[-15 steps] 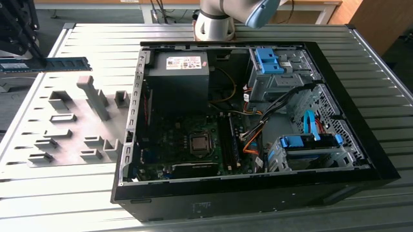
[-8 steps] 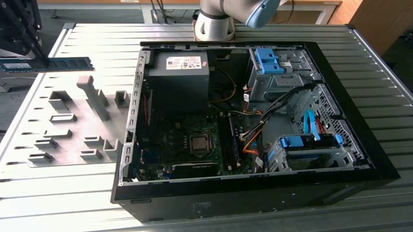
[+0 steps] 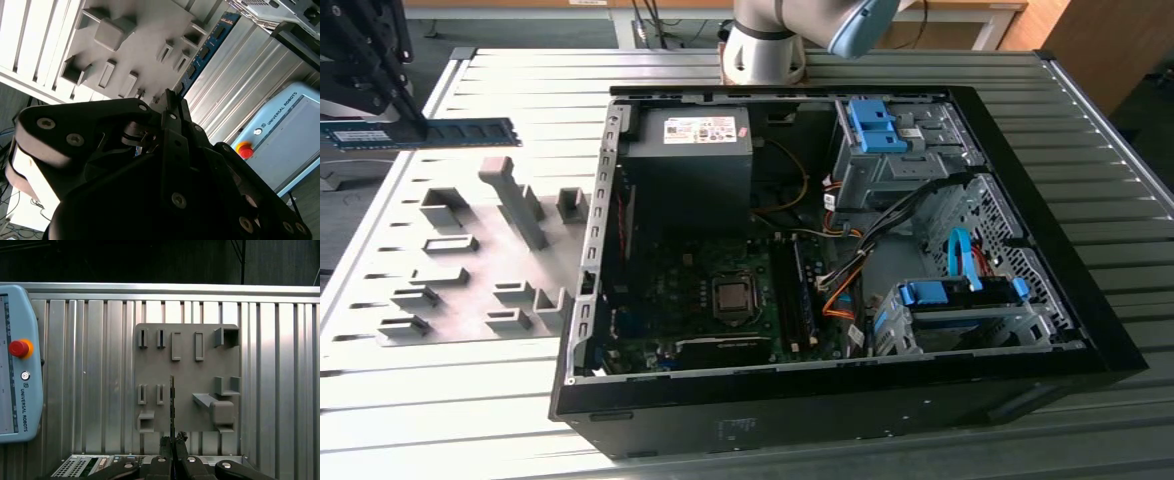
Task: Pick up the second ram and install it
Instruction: 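Pick up the second ram and move it above second insertion slot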
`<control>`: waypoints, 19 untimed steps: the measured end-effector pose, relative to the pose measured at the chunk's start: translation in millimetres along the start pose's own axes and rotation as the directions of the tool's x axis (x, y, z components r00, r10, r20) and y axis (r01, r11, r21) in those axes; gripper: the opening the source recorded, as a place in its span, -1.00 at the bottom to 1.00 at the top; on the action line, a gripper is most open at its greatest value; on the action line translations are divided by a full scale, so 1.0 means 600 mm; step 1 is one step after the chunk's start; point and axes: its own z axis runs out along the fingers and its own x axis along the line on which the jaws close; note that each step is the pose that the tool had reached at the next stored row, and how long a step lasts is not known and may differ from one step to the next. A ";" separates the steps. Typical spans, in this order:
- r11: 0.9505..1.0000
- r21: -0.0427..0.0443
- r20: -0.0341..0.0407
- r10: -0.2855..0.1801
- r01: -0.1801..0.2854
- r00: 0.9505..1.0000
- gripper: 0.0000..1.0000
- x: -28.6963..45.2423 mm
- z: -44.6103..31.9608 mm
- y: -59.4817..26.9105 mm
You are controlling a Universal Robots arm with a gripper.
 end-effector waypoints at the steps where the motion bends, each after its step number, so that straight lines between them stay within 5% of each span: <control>1: 1.000 0.000 0.000 0.000 0.000 1.000 -0.73 0.000 0.000 -0.001; 19: 1.000 0.000 0.000 0.000 0.000 1.000 -0.73 0.000 0.000 -0.015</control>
